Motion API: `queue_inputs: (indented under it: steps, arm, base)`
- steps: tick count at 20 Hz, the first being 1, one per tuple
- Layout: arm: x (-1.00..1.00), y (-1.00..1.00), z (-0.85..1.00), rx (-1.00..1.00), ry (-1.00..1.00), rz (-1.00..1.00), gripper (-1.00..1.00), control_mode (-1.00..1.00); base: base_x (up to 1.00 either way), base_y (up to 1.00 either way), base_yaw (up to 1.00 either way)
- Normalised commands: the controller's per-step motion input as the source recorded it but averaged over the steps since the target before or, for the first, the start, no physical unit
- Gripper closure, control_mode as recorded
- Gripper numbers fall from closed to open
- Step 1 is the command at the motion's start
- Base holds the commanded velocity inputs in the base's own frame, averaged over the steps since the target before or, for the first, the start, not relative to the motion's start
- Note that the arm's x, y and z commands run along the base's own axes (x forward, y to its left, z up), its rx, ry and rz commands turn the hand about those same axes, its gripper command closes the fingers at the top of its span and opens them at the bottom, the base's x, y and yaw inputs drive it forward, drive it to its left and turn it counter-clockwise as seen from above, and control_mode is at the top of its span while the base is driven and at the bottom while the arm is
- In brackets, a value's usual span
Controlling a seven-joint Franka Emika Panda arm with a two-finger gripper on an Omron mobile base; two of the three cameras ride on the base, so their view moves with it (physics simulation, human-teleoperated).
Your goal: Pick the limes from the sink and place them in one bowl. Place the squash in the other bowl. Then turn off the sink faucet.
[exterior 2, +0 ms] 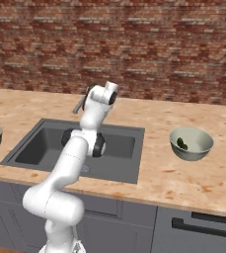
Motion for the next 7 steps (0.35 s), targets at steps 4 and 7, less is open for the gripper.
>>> queue_inputs:
  steps: [4, 7]
  arm:
    - [-0.74, 0.14, 0.44, -0.02, -0.15, 0.29, -1.0, -1.0]
    - [-1.0, -0.02, 0.35, 0.0, -0.44, 0.28, -1.0, -1.0]
  base:
    - [0.0, 0.0, 0.0]
    - [0.0, 0.0, 0.0]
